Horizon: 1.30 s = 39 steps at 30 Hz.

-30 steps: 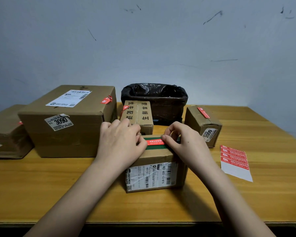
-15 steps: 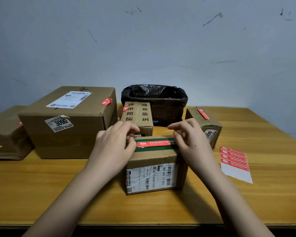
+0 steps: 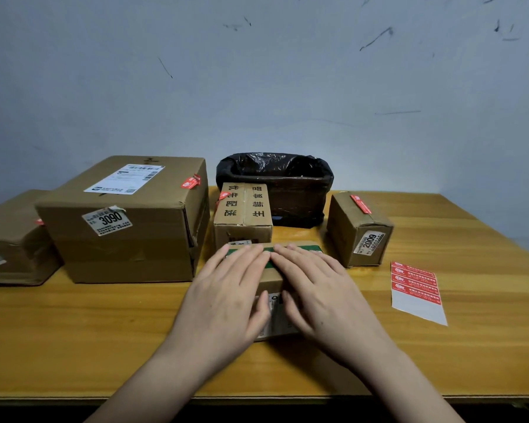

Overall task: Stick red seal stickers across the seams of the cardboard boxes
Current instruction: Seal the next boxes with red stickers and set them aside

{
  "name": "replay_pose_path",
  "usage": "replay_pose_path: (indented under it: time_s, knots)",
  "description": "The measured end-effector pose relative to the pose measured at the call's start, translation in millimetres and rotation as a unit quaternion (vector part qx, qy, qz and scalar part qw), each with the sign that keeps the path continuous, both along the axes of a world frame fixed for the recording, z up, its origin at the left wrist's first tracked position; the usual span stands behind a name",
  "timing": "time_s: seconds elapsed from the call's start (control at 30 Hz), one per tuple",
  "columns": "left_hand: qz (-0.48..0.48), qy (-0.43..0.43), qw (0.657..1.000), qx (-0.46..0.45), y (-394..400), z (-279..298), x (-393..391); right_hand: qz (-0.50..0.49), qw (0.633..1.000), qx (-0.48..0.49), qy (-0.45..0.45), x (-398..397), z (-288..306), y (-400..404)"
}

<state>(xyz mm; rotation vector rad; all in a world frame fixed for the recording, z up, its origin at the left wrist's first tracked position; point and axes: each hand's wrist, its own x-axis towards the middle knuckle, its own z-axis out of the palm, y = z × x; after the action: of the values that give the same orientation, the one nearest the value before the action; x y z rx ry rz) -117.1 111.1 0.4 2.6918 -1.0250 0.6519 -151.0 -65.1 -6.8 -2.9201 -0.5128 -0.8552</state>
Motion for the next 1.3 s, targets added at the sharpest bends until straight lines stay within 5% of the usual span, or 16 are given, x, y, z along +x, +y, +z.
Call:
replay_pose_path:
  time_s: [0.27, 0.7, 0.83, 0.97, 1.13, 1.3]
  knots:
    - [0.004, 0.014, 0.996, -0.090, 13, -2, 2, -0.013, 0.997, 0.081, -0.012, -2, 3, -12]
    - [-0.022, -0.024, 0.999, -0.044, 11, -15, 4, -0.013, 0.999, -0.043, -0.013, -1, -3, -15]
    - [0.005, -0.009, 0.994, -0.105, 15, -15, 3, -0.011, 0.994, 0.110, 0.000, -5, -1, -18]
    - [0.039, 0.072, 0.973, -0.216, 19, -13, 2, 0.002, 0.947, 0.319, 0.043, -3, 4, -27]
    - [0.033, 0.187, 0.950, -0.250, 17, -14, 4, 0.035, 0.901, 0.349, 0.257, 9, 14, -38]
    - [-0.006, 0.271, 0.909, -0.316, 13, -11, 3, 0.037, 0.897, 0.342, 0.278, 13, 21, -43]
